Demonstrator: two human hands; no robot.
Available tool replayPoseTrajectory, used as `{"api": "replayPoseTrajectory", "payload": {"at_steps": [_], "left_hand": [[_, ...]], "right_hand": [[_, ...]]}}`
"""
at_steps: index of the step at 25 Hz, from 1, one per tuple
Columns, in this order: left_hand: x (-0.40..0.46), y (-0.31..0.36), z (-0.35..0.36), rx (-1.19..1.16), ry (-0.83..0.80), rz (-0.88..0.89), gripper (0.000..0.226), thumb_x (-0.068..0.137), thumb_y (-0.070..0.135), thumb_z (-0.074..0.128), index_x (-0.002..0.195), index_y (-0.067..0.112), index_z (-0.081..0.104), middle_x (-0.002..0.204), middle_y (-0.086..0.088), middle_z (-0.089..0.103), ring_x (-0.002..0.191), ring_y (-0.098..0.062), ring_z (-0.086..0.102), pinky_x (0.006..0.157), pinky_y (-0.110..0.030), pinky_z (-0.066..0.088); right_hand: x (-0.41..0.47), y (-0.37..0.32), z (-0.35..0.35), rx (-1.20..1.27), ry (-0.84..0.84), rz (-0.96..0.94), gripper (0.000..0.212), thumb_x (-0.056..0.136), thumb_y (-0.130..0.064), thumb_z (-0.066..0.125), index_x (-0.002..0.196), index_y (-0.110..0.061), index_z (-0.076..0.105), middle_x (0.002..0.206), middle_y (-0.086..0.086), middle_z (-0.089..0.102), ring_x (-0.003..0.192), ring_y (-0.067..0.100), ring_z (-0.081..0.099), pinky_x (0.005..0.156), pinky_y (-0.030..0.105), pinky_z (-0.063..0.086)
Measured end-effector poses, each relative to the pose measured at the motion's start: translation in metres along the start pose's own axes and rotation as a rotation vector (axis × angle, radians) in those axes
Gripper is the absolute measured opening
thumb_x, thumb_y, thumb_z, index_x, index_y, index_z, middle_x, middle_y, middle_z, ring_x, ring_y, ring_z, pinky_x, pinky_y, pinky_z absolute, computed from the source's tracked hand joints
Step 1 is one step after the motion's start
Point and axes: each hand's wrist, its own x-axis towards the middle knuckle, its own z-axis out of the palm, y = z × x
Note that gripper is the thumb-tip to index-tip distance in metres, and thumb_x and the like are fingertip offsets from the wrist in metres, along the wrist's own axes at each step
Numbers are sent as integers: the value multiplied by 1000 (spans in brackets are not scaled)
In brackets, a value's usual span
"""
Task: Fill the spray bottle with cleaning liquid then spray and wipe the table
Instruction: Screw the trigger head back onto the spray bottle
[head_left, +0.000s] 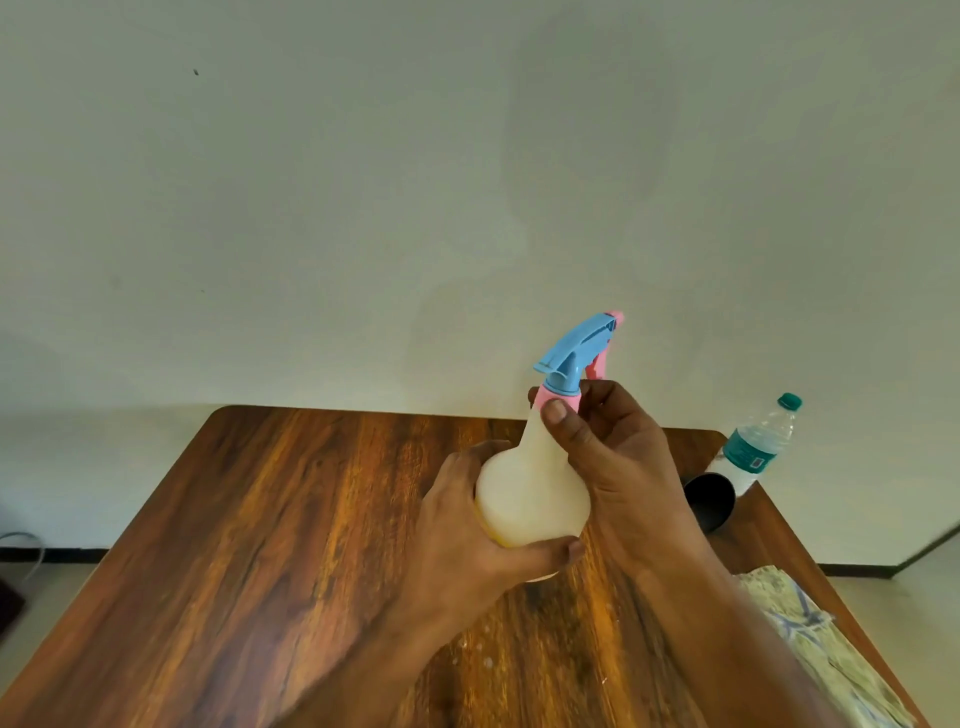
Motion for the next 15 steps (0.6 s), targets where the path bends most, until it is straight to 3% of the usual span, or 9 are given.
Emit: {"api": "replayPoseTrajectory", "payload": {"at_steps": [2,4,10,13,15], "left_hand": [[-1,2,0,2,7,1,92,38,74,84,119,54,45,117,23,57,106,10,54,69,-6,47],[-1,4,1,7,7,-1,94,38,75,83,121,51,46,117,23,56,106,9,54,70,-6,48],[-5,7,2,19,6,7,97,38,73,85,124,46,48,118,23,55,105,5,57,75,-17,54],[-5,10,2,22,5,9,96,39,72,85,123,44,48,118,22,55,105,6,56,76,-17,53],[-5,12,3,27,3,12,96,39,71,85,123,44,48,119,22,55,105,5,56,77,-17,53]], "right_hand": [[-2,1,3,-22,25,-3,63,64,-63,82,113,-27,69,113,6,73,105,26,70,93,54,56],[-5,-2,3,7,-19,-6,54,70,-67,76,114,-36,71,117,1,73,109,20,70,93,47,57],[-10,-3,7,-25,57,-23,47,71,-54,79,112,-32,69,108,2,76,97,18,73,83,38,61],[-13,-7,3,-5,8,-19,39,77,-57,70,110,-35,73,110,1,75,100,17,72,88,44,59],[-13,-8,3,-36,62,-43,38,75,-54,75,106,-32,72,107,4,75,98,22,72,89,50,59]]}}
